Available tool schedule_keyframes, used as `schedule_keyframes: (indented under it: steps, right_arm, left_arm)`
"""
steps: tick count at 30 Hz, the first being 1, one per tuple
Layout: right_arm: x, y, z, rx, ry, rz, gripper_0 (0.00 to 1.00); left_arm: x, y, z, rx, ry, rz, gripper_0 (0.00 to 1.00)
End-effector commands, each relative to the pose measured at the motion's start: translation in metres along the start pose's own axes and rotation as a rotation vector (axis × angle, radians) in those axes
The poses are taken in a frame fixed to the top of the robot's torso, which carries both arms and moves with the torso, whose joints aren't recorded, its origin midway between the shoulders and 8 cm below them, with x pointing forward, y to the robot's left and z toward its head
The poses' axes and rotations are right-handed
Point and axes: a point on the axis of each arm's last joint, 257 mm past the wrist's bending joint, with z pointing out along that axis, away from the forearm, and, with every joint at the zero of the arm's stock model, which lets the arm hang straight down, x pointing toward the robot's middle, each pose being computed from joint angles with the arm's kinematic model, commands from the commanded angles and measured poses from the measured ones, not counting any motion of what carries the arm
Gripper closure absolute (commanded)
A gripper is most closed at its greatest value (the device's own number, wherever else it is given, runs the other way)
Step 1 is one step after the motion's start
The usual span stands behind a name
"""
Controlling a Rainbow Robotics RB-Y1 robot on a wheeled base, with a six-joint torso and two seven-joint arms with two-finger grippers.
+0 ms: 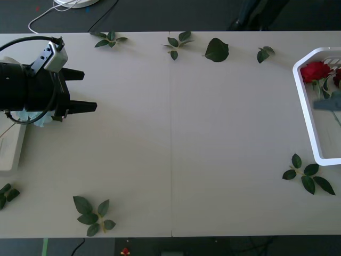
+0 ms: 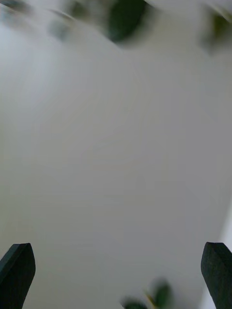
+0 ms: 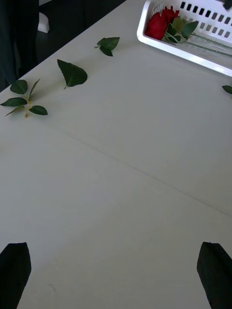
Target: Place the red flowers into the right box and the blue flowers into the left box. If a person shows an open palm, hand one flower to the person first, then continue sorting.
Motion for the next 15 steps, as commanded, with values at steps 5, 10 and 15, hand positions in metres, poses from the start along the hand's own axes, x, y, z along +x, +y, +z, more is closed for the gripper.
schedule_keyframes:
  steps: [5, 10, 15]
  right_arm:
    - [-0.078, 0.126, -0.023, -0.249, -0.210, -0.408, 0.00]
    - [-0.089, 0.177, -0.038, -0.338, -0.303, -0.604, 0.00]
    - [-0.078, 0.221, -0.051, -0.503, -0.344, -0.684, 0.00]
  left_arm:
    - [0.002, 0.009, -0.009, -0.024, 0.015, -0.015, 0.00]
    - [0.002, 0.009, -0.009, -0.024, 0.015, -0.015, 0.00]
    - [0.002, 0.009, -0.009, -0.024, 0.015, -0.015, 0.00]
